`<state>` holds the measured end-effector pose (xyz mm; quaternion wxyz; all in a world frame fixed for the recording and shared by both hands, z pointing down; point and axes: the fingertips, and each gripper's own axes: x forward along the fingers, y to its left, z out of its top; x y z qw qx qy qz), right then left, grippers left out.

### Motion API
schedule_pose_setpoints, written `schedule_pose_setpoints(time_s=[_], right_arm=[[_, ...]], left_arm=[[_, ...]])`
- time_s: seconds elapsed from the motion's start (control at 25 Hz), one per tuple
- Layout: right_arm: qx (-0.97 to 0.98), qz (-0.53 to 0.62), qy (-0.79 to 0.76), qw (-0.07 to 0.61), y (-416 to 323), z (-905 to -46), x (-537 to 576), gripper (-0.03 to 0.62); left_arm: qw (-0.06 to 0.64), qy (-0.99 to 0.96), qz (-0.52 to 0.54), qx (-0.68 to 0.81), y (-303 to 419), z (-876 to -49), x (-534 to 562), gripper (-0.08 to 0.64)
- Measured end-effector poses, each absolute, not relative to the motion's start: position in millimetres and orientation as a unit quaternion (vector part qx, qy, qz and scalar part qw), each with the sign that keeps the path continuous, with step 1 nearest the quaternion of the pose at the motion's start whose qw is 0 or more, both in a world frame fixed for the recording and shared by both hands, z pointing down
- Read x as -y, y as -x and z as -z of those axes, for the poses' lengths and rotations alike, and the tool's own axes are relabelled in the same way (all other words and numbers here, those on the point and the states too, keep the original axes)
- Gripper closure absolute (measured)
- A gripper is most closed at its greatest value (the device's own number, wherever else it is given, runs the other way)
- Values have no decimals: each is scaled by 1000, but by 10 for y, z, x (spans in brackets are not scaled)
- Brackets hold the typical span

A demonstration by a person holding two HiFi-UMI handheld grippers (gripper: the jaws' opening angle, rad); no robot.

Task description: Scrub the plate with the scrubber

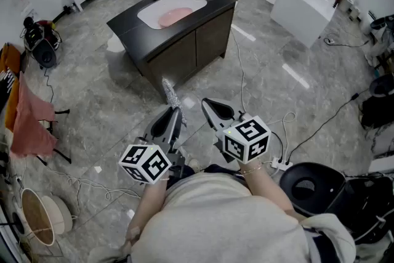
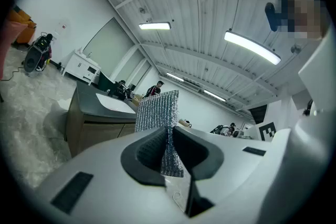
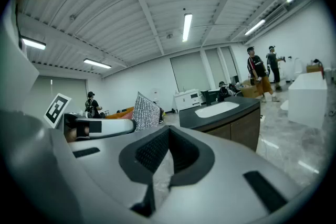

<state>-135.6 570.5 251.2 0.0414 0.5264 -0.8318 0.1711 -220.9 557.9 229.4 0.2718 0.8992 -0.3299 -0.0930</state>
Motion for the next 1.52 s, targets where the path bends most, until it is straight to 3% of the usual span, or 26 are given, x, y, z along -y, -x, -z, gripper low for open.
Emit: schedule_pose_setpoints(time_s=[0.48, 0.8, 1.28, 1.52], right_arm=[[834, -177, -520, 48, 1353, -2510, -5612, 589], [817, -198, -541, -4, 1311, -2564, -5482, 588], [785, -189, -590, 22, 1299, -2688, -5349, 583], [778, -186, -600, 25, 1198, -2704, -5248, 549]], left_arm=[[272, -902, 84, 323, 2125, -2298, -5431, 497], [264, -905, 76, 325, 2289, -2395, -5303, 496], [272, -915, 55, 294, 2356, -2577, -5087, 495], [273, -915, 52, 291, 2309, -2626, -4941, 497]])
